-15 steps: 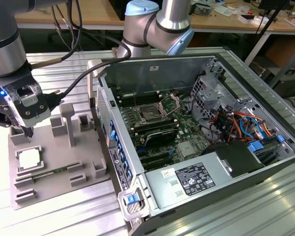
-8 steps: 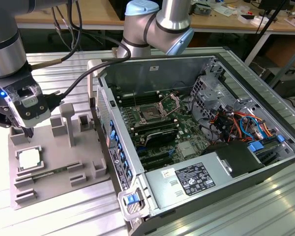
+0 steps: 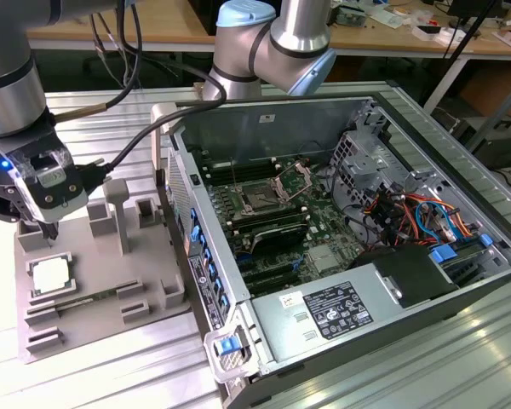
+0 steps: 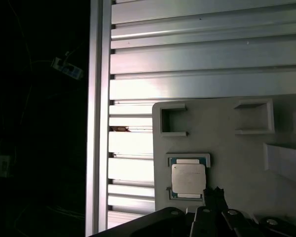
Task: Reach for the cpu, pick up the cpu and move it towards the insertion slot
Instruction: 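Reach for the cpu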
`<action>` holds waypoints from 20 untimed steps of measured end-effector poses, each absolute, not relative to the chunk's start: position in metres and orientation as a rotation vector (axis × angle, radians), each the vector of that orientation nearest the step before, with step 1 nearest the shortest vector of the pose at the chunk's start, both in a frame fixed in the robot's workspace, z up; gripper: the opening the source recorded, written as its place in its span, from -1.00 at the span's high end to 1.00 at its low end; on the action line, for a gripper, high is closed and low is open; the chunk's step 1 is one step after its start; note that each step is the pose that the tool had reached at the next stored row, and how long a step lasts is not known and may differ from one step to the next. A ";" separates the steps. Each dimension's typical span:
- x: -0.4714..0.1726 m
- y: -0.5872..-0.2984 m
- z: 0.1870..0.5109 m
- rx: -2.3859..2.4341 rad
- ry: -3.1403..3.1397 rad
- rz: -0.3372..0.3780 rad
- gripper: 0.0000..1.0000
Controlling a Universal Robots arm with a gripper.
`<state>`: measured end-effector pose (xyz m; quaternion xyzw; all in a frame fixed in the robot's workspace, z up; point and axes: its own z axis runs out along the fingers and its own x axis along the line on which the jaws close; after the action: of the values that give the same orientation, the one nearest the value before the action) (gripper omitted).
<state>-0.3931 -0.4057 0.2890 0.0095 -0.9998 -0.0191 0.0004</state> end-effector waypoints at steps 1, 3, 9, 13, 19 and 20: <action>-0.393 -0.406 0.289 0.030 -3.140 -0.060 0.79; -0.393 -0.406 0.288 0.030 -3.140 -0.060 0.79; -0.393 -0.406 0.287 0.030 -3.140 -0.060 0.79; -0.393 -0.406 0.285 0.030 -3.140 -0.060 0.79; -0.393 -0.406 0.284 0.030 -3.140 -0.060 0.79; -0.393 -0.406 0.284 0.030 -3.140 -0.060 0.79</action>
<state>-0.3932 -0.4057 0.2840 0.0095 -0.9998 -0.0191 0.0004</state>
